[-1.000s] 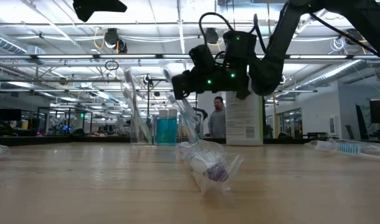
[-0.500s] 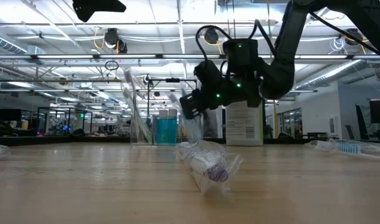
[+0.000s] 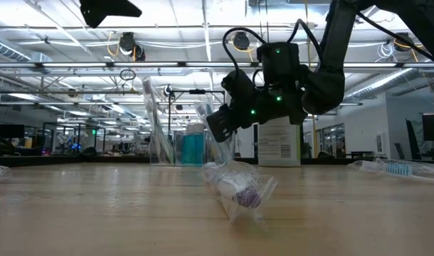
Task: Pick & Place toothbrushing station
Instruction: Put the left blue toothbrush in the right compartment of the transparent organizer, then put the green toothbrush in the left compartment of the transparent organizer
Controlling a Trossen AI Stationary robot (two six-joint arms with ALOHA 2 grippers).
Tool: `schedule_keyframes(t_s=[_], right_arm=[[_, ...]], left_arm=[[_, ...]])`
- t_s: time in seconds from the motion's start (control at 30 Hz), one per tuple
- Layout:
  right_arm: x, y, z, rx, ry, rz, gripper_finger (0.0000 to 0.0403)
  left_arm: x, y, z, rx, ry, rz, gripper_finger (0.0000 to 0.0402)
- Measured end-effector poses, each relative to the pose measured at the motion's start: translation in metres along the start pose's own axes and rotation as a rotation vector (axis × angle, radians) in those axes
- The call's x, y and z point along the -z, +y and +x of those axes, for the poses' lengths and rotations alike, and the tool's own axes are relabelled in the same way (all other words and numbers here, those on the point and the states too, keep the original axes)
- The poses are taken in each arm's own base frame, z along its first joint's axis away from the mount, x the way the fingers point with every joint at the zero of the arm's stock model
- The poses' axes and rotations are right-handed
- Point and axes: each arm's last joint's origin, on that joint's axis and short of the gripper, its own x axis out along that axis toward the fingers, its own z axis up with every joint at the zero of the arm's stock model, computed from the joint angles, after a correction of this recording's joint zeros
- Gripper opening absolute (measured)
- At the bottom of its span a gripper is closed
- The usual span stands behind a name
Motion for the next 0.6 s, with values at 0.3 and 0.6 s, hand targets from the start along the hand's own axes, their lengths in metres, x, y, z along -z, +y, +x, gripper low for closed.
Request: schedule_keyframes(t_s=[0.3, 0.6], right_arm=[[-0.013, -0.001, -0.006, 0.056, -0.010, 0.026, 0.0118], [-0.043, 0.002, -0.021, 0.024, -0.078, 0.002, 0.0176]], left_arm=[[0.018, -0.001, -0.004, 0.069, 0.224, -0.196, 0.0212], [0.053, -0.013, -0.023, -0.092, 0.471, -0.545, 0.0212]])
